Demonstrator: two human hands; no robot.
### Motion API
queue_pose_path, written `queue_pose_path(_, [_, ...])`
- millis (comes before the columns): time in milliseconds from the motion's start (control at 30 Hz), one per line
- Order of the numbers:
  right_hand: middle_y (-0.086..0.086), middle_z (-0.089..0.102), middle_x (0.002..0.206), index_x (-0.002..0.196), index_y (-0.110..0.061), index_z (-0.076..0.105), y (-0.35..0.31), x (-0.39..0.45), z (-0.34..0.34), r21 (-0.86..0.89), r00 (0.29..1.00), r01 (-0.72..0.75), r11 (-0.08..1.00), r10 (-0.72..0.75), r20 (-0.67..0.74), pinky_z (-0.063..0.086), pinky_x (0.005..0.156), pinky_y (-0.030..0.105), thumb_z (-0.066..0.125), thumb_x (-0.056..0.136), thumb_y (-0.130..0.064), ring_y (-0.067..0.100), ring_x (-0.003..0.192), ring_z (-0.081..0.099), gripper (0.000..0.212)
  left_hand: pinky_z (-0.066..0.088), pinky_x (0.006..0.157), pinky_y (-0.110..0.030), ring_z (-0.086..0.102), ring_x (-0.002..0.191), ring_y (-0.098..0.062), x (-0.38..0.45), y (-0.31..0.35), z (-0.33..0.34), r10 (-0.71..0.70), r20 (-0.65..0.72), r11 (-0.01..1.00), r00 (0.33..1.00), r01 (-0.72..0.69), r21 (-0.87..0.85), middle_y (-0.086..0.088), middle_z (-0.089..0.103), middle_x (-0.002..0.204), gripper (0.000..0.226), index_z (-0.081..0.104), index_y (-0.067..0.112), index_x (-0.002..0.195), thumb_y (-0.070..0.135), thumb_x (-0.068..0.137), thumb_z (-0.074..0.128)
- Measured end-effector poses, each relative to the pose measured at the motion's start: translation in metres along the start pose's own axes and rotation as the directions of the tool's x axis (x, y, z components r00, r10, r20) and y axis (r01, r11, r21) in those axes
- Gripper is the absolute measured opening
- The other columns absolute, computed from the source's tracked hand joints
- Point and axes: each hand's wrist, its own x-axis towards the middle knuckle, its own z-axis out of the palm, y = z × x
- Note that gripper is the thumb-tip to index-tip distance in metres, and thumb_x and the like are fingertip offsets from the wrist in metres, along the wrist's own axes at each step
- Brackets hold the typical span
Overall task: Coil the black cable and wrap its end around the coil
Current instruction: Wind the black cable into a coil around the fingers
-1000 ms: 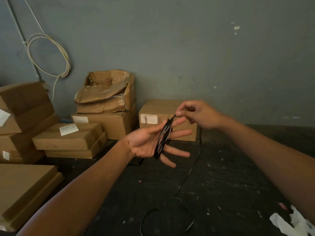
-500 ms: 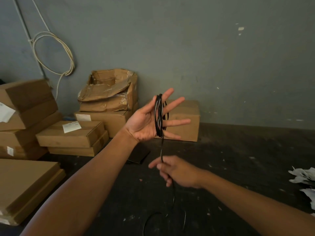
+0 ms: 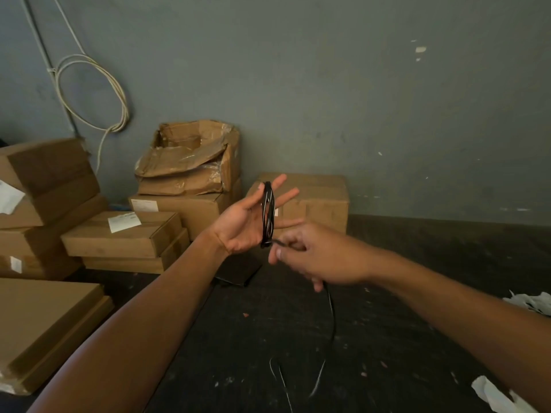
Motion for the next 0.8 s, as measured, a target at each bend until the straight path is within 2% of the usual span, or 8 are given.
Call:
queue_pose_path(33, [-0.01,0.05,0.059,0.097,-0.025,0.066,-0.004,0.001,-0.008,0.028,1.0,-0.01,1.0,0.011,-0.019,0.048,0.044,0.02,0.051,0.1,-0.029,0.001,0.044,0.048,0.016,0.055,0.087,-0.059,0.06,0.121,-0.036,-0.001,-0.002,-0.001,-0.023,-0.003,1.0,1.0,0.023,0.002,-0.003,0.035,0.158,0.045,0.041,0.038,0.144,0.047,0.102,0.027])
queue_pose_path(100, [-0.012,0.049,0.048,0.098,-0.019,0.068,-0.012,0.005,-0.026,0.121,0.996,-0.046,0.992,0.054,-0.065,0.047,0.041,0.021,0.055,0.098,-0.026,0.002,0.041,0.044,0.015,0.053,0.087,-0.064,0.058,0.121,-0.036,-0.002,-0.007,-0.004,-0.076,-0.014,0.996,0.997,0.076,0.044,-0.007,0.037,0.157,0.047,0.04,0.038,0.146,0.047,0.101,0.03])
queue_pose_path(167, [-0.012,0.044,0.045,0.101,-0.012,0.069,-0.018,0.008,-0.045,0.242,0.989,-0.101,0.965,0.123,-0.079,0.042,0.037,0.02,0.057,0.097,-0.02,0.004,0.037,0.038,0.015,0.034,0.1,-0.075,0.047,0.133,-0.042,-0.003,-0.011,-0.006,-0.124,-0.031,0.983,0.992,0.127,0.135,-0.005,0.035,0.159,0.053,0.034,0.038,0.15,0.049,0.099,0.03])
queue_pose_path(233, [-0.009,0.043,0.048,0.102,-0.008,0.07,-0.022,0.01,-0.063,0.325,0.977,-0.157,0.933,0.194,-0.084,0.038,0.035,0.02,0.059,0.095,-0.018,0.005,0.036,0.036,0.017,0.023,0.104,-0.078,0.042,0.138,-0.041,-0.004,-0.014,-0.007,-0.144,-0.002,0.974,0.99,0.142,0.175,0.003,0.034,0.16,0.052,0.038,0.041,0.148,0.05,0.097,0.03])
queue_pose_path(433, [-0.007,0.042,0.047,0.105,-0.006,0.067,-0.019,0.021,-0.107,0.522,0.906,-0.167,0.837,0.339,-0.254,0.027,0.032,0.017,0.053,0.098,-0.011,0.004,0.034,0.031,0.017,0.019,0.106,-0.078,0.041,0.139,-0.04,-0.014,-0.028,-0.012,-0.24,0.061,0.953,0.969,0.223,0.204,0.008,0.038,0.157,0.049,0.041,0.044,0.145,0.05,0.097,0.036])
queue_pose_path(533, [-0.007,0.035,0.046,0.101,-0.008,0.066,-0.009,0.027,-0.115,0.58,0.907,-0.196,0.791,0.372,-0.2,0.02,0.031,0.014,0.048,0.099,-0.009,0.005,0.034,0.024,0.018,0.02,0.107,-0.077,0.04,0.14,-0.04,-0.016,-0.03,-0.009,-0.273,0.112,0.942,0.955,0.242,0.233,0.009,0.039,0.156,0.048,0.039,0.045,0.146,0.05,0.098,0.037])
queue_pose_path(700, [-0.008,0.032,0.045,0.105,-0.01,0.064,0.009,0.038,-0.121,0.654,0.897,-0.23,0.721,0.417,-0.144,0.02,0.029,0.017,0.043,0.1,-0.009,0.005,0.034,0.022,0.021,0.039,0.103,-0.064,0.033,0.142,-0.043,-0.015,-0.026,0.002,-0.349,0.242,0.927,0.905,0.295,0.233,0.004,0.033,0.16,0.055,0.037,0.041,0.148,0.049,0.095,0.051])
queue_pose_path(800, [-0.008,0.033,0.044,0.106,-0.01,0.062,0.023,0.044,-0.121,0.694,0.886,-0.237,0.68,0.444,-0.132,0.019,0.029,0.017,0.04,0.101,-0.009,0.005,0.033,0.022,0.023,0.032,0.105,-0.067,0.03,0.143,-0.044,-0.015,-0.022,0.012,-0.363,0.315,0.926,0.877,0.301,0.228,0.003,0.033,0.16,0.055,0.034,0.04,0.15,0.046,0.097,0.049])
